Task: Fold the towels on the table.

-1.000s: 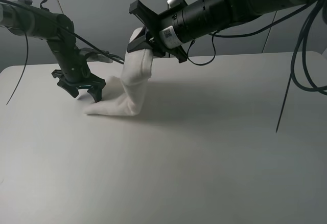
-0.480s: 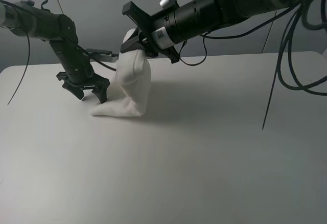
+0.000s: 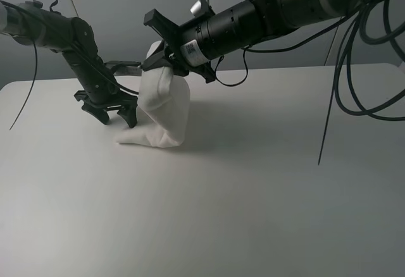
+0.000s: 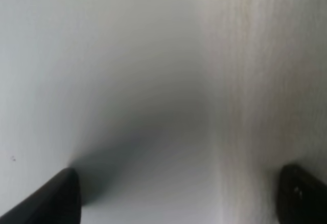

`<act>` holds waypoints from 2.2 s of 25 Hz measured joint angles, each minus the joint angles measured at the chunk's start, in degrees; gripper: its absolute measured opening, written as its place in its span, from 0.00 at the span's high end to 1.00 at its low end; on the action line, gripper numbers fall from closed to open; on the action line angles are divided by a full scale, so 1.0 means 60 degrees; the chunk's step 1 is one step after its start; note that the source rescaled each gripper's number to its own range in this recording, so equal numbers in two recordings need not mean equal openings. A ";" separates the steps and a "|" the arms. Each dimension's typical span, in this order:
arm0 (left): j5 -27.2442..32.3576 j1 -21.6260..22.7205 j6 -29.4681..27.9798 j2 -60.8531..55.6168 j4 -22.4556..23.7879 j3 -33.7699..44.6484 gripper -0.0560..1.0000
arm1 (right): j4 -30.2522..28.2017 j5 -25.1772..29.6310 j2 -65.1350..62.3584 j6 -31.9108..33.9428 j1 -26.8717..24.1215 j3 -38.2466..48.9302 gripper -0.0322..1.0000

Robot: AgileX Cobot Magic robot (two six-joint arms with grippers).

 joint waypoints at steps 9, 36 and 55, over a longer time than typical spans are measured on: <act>-0.0062 0.0000 0.0106 -0.0554 0.0258 0.0000 0.01 | -0.0022 -0.0072 0.0000 -0.0013 0.0000 0.0000 0.95; 0.0371 0.0832 0.0090 -0.0668 0.0735 0.0000 0.01 | 0.0067 -0.0746 0.0000 -0.0482 0.0003 -0.0015 0.00; 0.1138 0.0969 0.0198 -0.3385 0.1399 0.0025 0.01 | -0.6328 -0.0622 -0.1872 0.0143 -0.0716 -0.0082 0.00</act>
